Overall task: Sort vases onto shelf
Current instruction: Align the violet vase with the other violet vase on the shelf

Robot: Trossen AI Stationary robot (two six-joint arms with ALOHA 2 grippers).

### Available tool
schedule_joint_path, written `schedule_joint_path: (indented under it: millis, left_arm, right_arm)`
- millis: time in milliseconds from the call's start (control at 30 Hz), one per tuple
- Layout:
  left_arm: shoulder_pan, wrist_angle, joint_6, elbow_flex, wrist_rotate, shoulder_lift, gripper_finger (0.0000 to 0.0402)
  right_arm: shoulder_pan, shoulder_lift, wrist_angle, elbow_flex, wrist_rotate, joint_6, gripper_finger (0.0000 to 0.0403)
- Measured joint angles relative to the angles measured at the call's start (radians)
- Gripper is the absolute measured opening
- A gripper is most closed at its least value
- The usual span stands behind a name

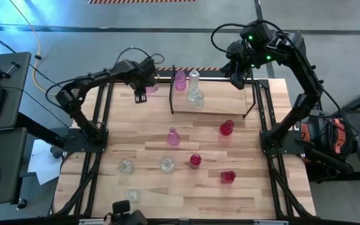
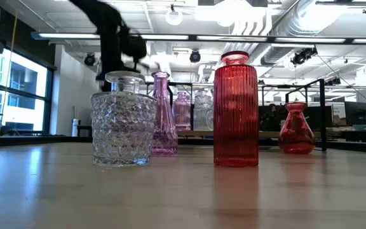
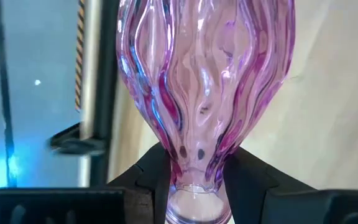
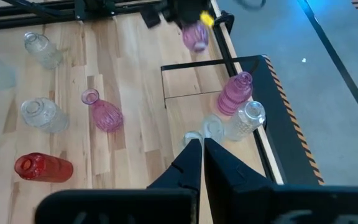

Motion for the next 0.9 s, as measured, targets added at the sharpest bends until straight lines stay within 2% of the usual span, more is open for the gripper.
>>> schedule_joint_path:
  millis: [267,433,633,900]
  left_arm:
    - [-0.115,-0.284,-0.095,0.364,-0.073,-0.059,0.0111]
    - [-0.208,-0.324,-0.185,0.563,-0.068,-0.044,0.0111]
    - [-0.296,-0.300,-0.281,0.710,-0.053,0.043,0.0111]
    - [-0.368,-0.309,-0.293,0.813,-0.038,0.214,0.0111]
  right_arm:
    - [-0.046,0.000,0.000,0.000,0.000,-0.029,0.0000]
    - [-0.073,0.000,0.002,0.000,-0.003,-0.070,0.0000]
    - [-0.098,0.001,0.014,-0.047,-0.086,-0.101,0.0000]
    - [-0.098,0.000,0.059,-0.139,-0.150,-0.113,0.0000]
